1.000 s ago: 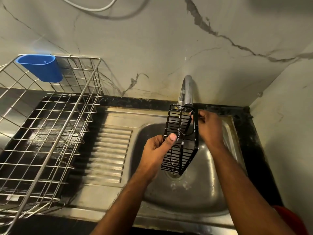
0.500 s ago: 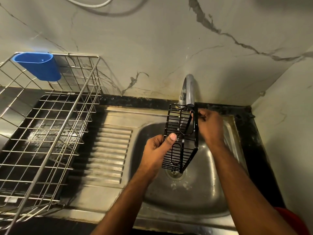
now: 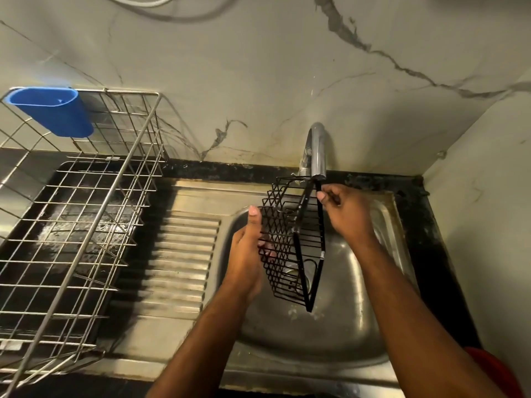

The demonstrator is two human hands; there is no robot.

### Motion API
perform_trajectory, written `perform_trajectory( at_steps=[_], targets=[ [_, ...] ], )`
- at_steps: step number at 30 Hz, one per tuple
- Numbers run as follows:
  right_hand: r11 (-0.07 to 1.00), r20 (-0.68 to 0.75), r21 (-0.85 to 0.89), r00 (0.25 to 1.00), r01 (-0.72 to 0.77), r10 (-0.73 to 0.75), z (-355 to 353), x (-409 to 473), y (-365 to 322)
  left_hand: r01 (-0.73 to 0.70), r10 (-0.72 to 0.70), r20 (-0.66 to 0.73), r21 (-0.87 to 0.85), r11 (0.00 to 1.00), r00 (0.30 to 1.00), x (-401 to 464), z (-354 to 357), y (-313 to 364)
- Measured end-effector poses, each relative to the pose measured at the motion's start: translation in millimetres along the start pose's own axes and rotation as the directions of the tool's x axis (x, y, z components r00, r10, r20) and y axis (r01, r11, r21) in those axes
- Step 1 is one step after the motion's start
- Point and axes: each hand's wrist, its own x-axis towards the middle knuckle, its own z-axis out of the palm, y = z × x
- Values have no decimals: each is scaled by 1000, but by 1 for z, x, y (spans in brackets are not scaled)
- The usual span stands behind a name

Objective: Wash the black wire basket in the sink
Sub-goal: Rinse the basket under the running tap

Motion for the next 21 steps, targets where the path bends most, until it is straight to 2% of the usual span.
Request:
perform_trajectory(
  at_steps=[4,7,10,11,12,13,14,15,16,17,21],
  targets=[
    [995,91,89,995,-41,33,3,-1,-11,105,-108,-6,-186,977,994,2,-8,0],
    [979,150,190,988,-76,47,5,-1,-17,166,-176,-21,-243,956,984,6,-18,-2],
    [934,141,331,986,-134,92,7,0,-23,195,-212,-25,-291,936,977,5,-26,2],
    [861,145,462,976,-212,163,8,2,-24,204,-223,-28,-303,931,974,5,-29,3],
    [692,197,648,948,-317,250,8,3,-28,211,-232,-31,-312,926,972,6,-31,4],
    [445,272,806,912,-390,307,9,6,-32,214,-238,-39,-318,924,970,6,-34,4],
    [187,338,891,879,-414,337,12,8,-37,213,-242,-53,-320,923,969,7,-35,5],
    [8,387,909,850,-417,357,14,10,-40,212,-247,-73,-315,925,966,6,-37,5],
    [-83,438,894,819,-440,371,16,12,-43,209,-248,-94,-304,929,964,5,-37,4],
    [-116,481,872,787,-476,386,17,14,-45,206,-249,-115,-293,934,962,4,-38,3],
    [-182,553,828,722,-530,416,30,25,-44,184,-230,-154,-266,946,961,0,-39,-2]
  ],
)
